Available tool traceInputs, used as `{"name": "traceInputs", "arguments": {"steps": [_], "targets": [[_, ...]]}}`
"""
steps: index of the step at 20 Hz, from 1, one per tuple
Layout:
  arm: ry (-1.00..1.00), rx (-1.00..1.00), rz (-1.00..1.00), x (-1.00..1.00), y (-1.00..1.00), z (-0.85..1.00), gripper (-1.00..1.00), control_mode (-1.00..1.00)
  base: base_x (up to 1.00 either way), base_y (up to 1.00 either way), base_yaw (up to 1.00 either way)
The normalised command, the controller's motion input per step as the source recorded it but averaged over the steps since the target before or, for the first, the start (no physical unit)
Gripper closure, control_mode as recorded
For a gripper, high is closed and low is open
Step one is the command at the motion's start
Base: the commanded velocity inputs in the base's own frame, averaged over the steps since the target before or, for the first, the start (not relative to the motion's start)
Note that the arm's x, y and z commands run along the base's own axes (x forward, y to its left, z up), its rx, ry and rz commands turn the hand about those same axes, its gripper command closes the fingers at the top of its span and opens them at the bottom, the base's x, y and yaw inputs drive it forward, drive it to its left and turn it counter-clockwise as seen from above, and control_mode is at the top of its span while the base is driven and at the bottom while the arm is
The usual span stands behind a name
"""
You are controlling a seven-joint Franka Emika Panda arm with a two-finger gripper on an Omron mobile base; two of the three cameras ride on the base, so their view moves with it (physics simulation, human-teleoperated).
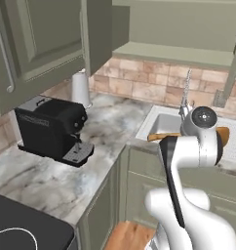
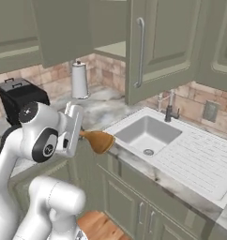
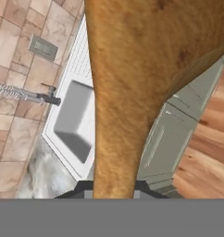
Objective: Organize the utensils by type. Pick up the wooden spoons from the counter and place them in the open cabinet. Then pick up the metallic utensils from the counter and place them in the open drawer.
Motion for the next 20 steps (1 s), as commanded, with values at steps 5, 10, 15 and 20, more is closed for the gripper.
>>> {"name": "traceInputs", "arguments": {"steps": [5,10,15,20], "targets": [[0.0,0.0,0.0,0.0,0.0,0.0,1.0,1.0,0.58,0.21,-0.25],[0.0,0.0,0.0,0.0,0.0,0.0,1.0,1.0,0.6,0.18,-0.26],[0.0,0.0,0.0,0.0,0.0,0.0,1.0,1.0,0.48,0.1,-0.26],[0.0,0.0,0.0,0.0,0.0,0.0,1.0,1.0,0.43,0.11,-0.27]]}}
